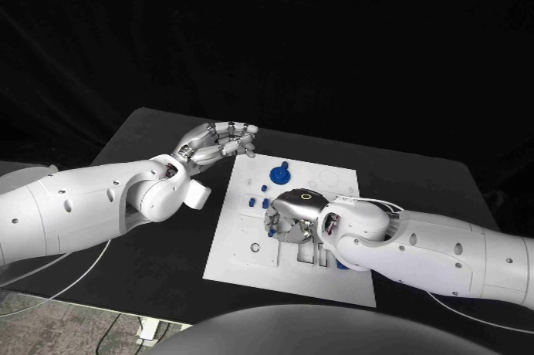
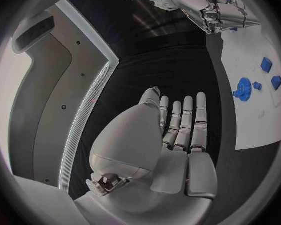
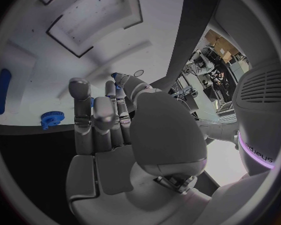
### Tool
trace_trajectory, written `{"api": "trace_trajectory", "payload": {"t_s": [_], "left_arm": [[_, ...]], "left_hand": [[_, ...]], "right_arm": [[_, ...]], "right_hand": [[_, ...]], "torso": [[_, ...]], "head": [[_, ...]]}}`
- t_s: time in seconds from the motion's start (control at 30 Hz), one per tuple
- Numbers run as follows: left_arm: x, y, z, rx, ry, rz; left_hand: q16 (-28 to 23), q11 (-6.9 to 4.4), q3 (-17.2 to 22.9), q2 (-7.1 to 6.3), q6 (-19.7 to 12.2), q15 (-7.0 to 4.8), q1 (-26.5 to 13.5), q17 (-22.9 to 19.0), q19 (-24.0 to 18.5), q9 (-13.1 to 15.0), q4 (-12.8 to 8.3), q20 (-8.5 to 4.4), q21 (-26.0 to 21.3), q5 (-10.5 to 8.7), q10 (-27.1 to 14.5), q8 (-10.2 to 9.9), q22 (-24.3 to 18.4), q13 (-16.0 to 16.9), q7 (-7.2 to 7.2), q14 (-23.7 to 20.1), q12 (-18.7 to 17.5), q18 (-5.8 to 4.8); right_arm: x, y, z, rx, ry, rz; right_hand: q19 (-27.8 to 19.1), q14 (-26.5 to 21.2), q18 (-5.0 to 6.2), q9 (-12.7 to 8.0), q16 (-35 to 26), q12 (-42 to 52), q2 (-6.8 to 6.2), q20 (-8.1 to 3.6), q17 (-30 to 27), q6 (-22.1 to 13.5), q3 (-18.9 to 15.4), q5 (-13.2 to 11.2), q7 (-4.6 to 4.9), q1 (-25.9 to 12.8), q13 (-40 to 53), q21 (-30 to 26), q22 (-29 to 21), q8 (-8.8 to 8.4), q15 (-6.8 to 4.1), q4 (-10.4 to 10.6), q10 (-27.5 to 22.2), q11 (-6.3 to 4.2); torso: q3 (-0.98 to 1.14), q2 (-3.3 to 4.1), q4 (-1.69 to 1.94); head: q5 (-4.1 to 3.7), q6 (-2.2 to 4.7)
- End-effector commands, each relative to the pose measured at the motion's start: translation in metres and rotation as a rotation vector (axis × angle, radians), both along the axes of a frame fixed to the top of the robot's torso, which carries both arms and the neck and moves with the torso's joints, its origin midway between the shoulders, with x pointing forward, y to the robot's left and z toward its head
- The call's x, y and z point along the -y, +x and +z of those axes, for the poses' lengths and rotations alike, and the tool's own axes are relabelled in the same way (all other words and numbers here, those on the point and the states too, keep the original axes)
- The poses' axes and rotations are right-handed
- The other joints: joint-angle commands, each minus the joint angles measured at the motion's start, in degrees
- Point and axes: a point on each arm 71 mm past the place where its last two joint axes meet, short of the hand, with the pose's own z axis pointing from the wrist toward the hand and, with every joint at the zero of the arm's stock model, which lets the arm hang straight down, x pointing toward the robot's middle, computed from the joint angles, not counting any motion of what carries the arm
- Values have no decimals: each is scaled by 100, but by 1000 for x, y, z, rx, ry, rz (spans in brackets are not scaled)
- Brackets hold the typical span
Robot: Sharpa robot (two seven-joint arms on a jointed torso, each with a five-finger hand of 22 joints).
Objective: Assemble the parts on the task board
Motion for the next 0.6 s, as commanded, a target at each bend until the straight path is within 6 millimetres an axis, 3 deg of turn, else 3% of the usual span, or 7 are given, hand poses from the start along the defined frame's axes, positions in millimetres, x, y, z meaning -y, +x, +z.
{"api": "trace_trajectory", "payload": {"t_s": [0.03, 0.33, 0.43, 0.47, 0.53, 0.6], "left_arm": [[3, -1, 0, -3, -9, -24], [3, -1, -1, -7, -8, -27], [3, -1, -1, -7, -8, -28], [3, -1, -1, -8, -8, -28], [3, -1, -1, -8, -8, -28], [3, -1, -1, -9, -8, -29]], "left_hand": [[-27, 46, 2, 5, -10, 23, 45, -7, 0, -8, -29, 44, -29, 16, 3, 27, 8, -13, 41, -23, 15, 81], [-27, 46, 2, 5, -10, 23, 45, -7, 0, -8, -29, 44, -30, 16, 3, 27, 8, -13, 41, -24, 15, 81], [-28, 48, 1, 6, -10, 25, 45, -8, -1, -9, -28, 45, -31, 15, 2, 28, 8, -16, 42, -26, 15, 81], [-28, 48, 1, 6, -10, 25, 45, -8, -1, -9, -28, 45, -31, 15, 2, 28, 8, -16, 42, -26, 15, 81], [-28, 48, 1, 6, -10, 25, 45, -8, -1, -9, -28, 45, -31, 15, 2, 28, 8, -16, 42, -26, 15, 81], [-28, 48, 1, 6, -10, 25, 45, -8, -1, -9, -28, 45, -31, 15, 2, 28, 8, -16, 42, -26, 15, 81]], "right_arm": [[-1, -1, -1, -11, -13, 5], [-2, 0, -3, -14, -27, 5], [-2, 0, -4, -17, -41, 6], [-3, 0, -4, -16, -44, 7], [-3, -1, -4, -10, -50, 10], [-3, -1, -4, -4, -56, 13]], "right_hand": [[-49, -42, 43, 8, -38, -35, 9, 4, -7, 35, 14, 34, 4, 29, -6, -22, 315, 18, 18, -24, 38, 4], [-87, -76, 51, -4, -85, -86, 4, 13, -57, -29, 15, 31, 27, 23, -31, -117, 299, -44, 37, -26, -7, 30], [-221, -188, 75, -105, -218, -161, -40, 51, -191, -392, 25, -14, 116, -13, -61, -420, 241, -296, 104, -11, -158, 108], [-276, -237, 85, -156, -270, -183, -62, 67, -244, -572, 32, -37, 96, -25, -67, -533, 220, -412, 129, -6, -225, 134], [-365, -324, 100, -275, -342, -189, -112, 102, -322, -949, 46, -103, -36, -48, -59, -686, 195, -657, 174, 1, -342, 177], [-388, -345, 108, -336, -343, -183, -144, 117, -329, -1109, 49, -148, -74, -58, -50, -719, 193, -766, 175, 3, -412, 187]], "torso": [[-3, 2, 2], [-3, -1, 0], [-4, -3, 3], [-5, -4, 3], [-2, -2, 2], [0, -1, 1]], "head": [[3, 0], [3, 0], [6, 0], [7, 0], [14, 0], [19, 0]]}}
